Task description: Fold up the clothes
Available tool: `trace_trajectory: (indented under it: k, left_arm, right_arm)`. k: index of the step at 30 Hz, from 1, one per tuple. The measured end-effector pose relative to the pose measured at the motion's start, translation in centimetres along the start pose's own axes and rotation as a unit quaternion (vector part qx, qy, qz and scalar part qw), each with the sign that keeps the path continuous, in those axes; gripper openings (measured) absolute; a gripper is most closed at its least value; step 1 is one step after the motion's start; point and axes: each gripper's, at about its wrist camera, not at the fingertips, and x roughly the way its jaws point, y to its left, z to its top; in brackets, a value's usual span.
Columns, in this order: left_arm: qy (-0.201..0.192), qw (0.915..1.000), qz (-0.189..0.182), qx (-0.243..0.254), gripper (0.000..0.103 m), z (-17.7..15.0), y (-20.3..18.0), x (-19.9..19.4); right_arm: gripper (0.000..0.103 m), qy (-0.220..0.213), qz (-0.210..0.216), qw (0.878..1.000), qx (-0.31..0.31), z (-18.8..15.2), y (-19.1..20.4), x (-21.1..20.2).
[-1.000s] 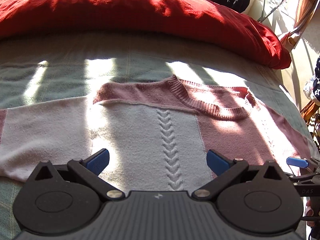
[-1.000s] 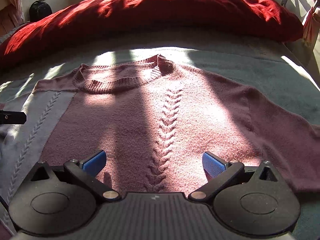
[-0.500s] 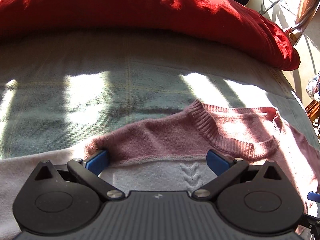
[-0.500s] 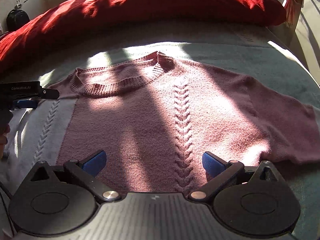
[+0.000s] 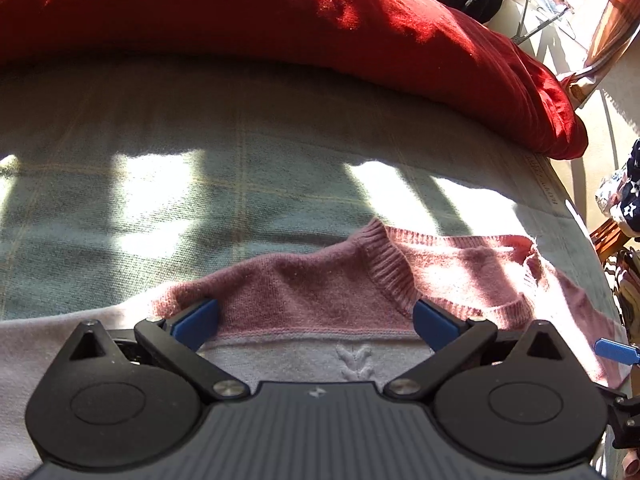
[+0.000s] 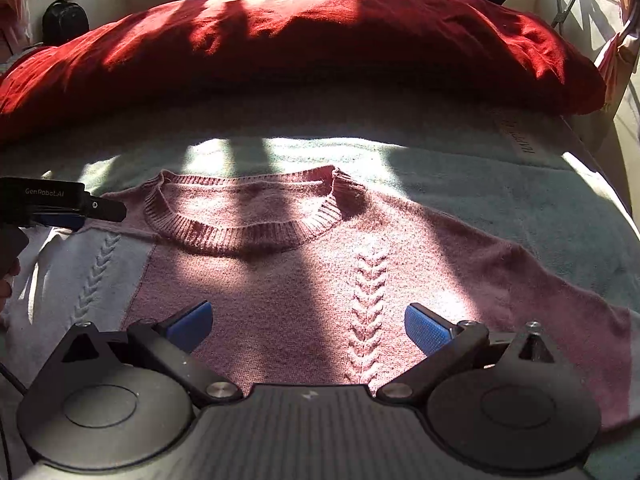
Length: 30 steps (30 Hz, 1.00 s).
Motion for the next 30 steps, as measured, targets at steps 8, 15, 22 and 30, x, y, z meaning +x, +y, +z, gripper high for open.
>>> trace_trajectory:
  k: [8,15,22,30]
  left_arm:
    - [0.009,0.9998,-0.013,-0.013,0.102,-2.1,0.0,-2.3]
    - [-0.004,0.9998,0.011,-0.013,0.102,-1.3,1.0,-0.2]
    - [-0.018,0.9997,0.003,-0.017,0.102,-1.2,-0.2,-2.6]
    - [0.004,0.9981,0.021,-0.057,0.102,-4.4,2.4,-4.5]
  right_arm:
    - [0.103,0.017,0.01,1.0,-0.008,1.8,-0.3,4.1]
    - [0.103,0.043,0.011,0.999,-0.029,1.4,0.4,7.1]
    - [0.103,0.041,0.013,0.999,-0.01,1.5,0.2,5.4]
    - [0.103,0.065,0.038,0.997,-0.008,-1.7,1.8,1.7]
